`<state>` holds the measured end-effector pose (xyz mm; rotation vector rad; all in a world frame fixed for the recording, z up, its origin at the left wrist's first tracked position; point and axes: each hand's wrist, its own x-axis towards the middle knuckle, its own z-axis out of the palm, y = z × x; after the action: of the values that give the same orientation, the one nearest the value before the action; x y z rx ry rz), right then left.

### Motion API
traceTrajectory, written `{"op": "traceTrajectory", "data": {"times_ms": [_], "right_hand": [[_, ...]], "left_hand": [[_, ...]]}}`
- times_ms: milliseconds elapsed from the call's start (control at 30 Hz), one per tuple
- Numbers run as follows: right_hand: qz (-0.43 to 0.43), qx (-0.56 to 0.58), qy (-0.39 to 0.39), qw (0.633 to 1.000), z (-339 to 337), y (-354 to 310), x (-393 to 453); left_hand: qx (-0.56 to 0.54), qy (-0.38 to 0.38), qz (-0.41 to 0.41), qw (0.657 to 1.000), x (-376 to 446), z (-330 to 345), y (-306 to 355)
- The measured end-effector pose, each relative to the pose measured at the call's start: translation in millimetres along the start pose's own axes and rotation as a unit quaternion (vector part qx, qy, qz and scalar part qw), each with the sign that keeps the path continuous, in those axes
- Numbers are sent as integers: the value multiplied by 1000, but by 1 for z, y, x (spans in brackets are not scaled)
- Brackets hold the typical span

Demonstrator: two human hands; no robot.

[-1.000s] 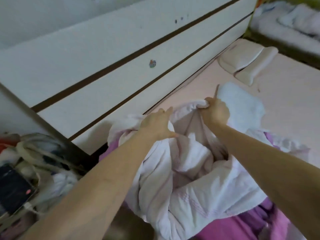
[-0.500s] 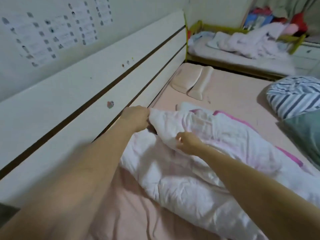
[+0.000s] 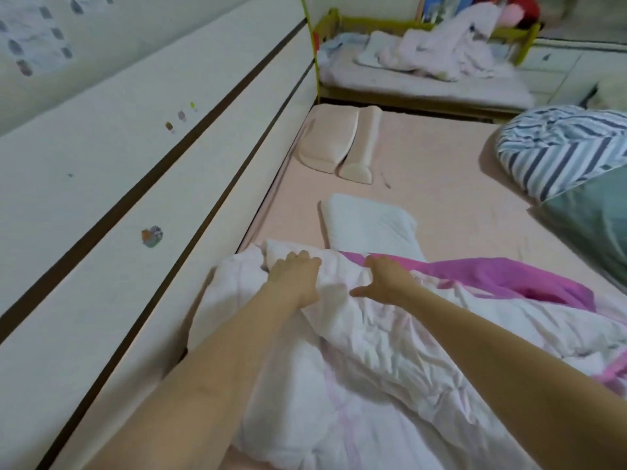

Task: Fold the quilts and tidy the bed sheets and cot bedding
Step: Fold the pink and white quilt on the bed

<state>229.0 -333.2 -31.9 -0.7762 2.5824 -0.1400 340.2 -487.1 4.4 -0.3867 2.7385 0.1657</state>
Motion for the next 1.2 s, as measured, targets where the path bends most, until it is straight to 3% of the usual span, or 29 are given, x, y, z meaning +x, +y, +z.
{"op": "traceTrajectory", "data": {"times_ms": [100, 200, 333, 433, 500, 567, 667, 733, 800, 867, 933, 1000, 1067, 1133, 1200], "right_hand": [[63, -74, -42, 994, 24, 22, 29], [106, -23, -125, 986, 43, 43, 22], [-14, 85, -180, 980, 63, 54, -8], [-81, 54, -109, 989, 61, 56, -15], [-64, -34, -30, 997, 58, 74, -9], [17, -121, -65, 990, 55, 97, -7], [83, -63, -122, 987, 54, 120, -18], [25, -33, -54, 998, 55, 117, -30], [-29, 3, 71, 997, 48, 110, -40], [-61, 66, 151, 984, 27, 105, -50], [-56, 91, 146, 984, -2, 112, -59], [-18, -17, 95, 995, -29, 129, -64], [73, -92, 78, 990, -48, 153, -69], [148, -47, 73, 985, -65, 167, -81], [149, 69, 54, 985, -76, 157, -89]], "left_hand": [[-20, -11, 1, 1000, 36, 36, -6], [-12, -31, 25, 999, 58, 58, -3], [65, -23, 127, 990, 84, 69, 30], [112, -49, 169, 978, 91, 74, 53], [105, -90, 152, 979, 93, 83, 64], [85, -109, 143, 980, 92, 93, 69], [94, -64, 171, 979, 87, 101, 80], [74, -39, 207, 975, 83, 98, 95], [14, -25, 222, 975, 80, 87, 113], [-66, 35, 171, 982, 73, 66, 126], [-88, 129, 91, 983, 64, 38, 128], [-83, 199, 30, 976, 53, 4, 120], [-104, 257, -24, 960, 47, -30, 106], [-131, 308, -90, 938, 41, -60, 92], [-172, 316, -149, 921, 38, -84, 80]]}}
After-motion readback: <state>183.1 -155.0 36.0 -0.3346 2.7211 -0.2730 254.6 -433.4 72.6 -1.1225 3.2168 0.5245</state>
